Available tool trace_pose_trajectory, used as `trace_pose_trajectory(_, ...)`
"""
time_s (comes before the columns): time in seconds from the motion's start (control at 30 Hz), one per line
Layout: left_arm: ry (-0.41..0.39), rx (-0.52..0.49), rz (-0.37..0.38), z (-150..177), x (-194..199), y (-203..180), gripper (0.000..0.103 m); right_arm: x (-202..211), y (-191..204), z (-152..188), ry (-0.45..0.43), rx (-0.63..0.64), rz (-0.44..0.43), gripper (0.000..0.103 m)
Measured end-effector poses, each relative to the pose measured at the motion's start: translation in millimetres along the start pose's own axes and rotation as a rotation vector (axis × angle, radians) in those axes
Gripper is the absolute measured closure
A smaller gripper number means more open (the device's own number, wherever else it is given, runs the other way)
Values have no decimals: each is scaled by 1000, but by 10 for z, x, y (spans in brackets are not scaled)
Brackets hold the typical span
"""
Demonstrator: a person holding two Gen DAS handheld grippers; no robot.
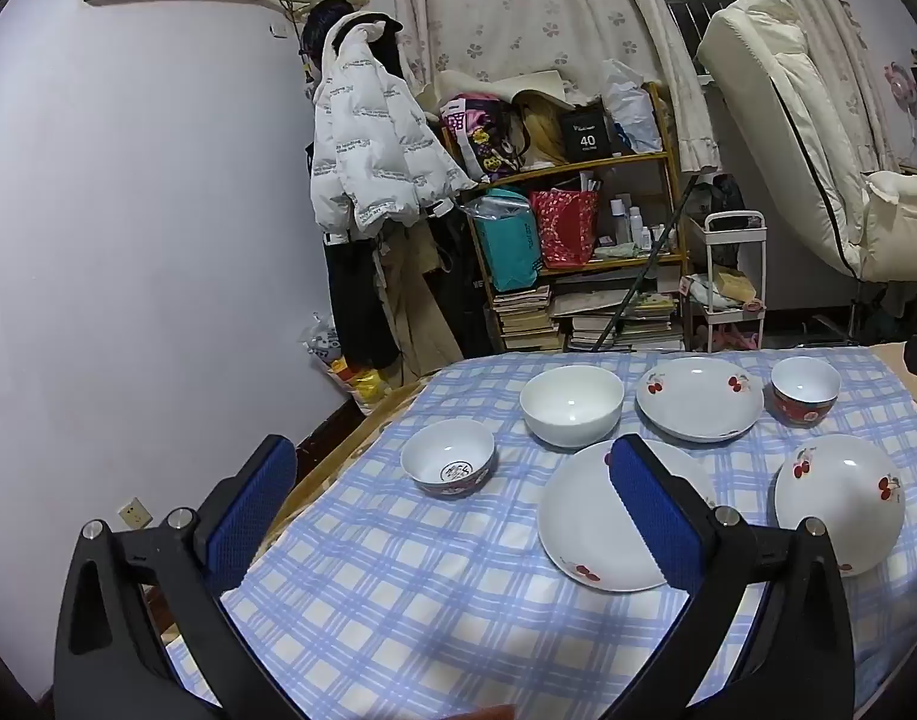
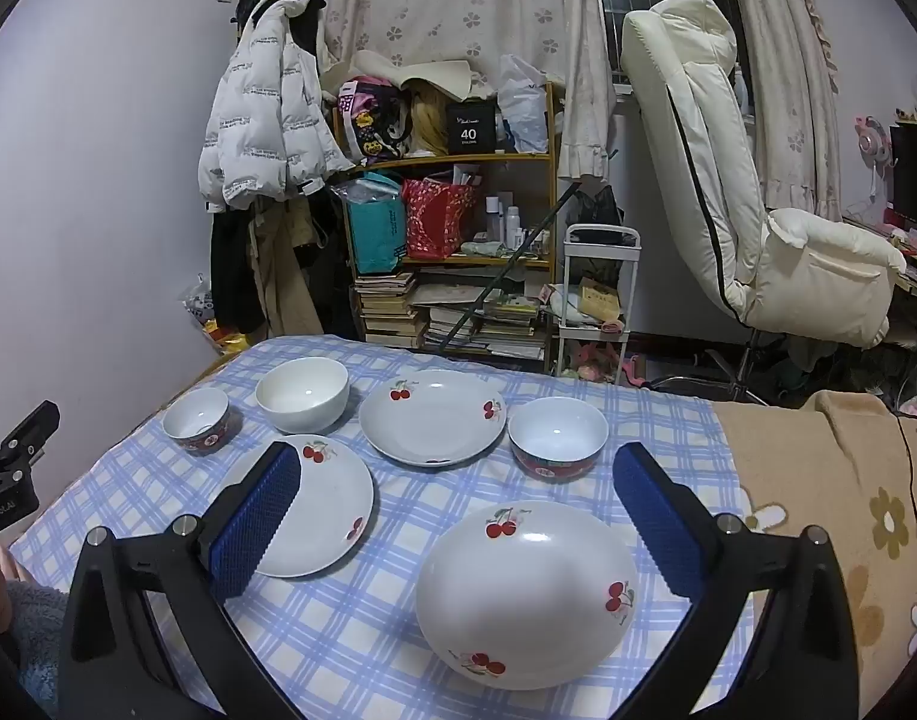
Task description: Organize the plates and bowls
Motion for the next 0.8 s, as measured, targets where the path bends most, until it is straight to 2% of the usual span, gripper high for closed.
trace_pose_trajectory(0.8, -15, -11, -20, -12, 3, 17, 1, -7, 0, -10, -6, 6, 3, 0)
Point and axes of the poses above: each gripper's, at about its wrist camera, not at the fingertips, and x roughly against the way its jaws point, y to its left, z to its underside, the point moved 8 cm from there along -x, roughly the way its jaws point, and after that the axes turned 2 degrees about y, right-handed, at the moved point
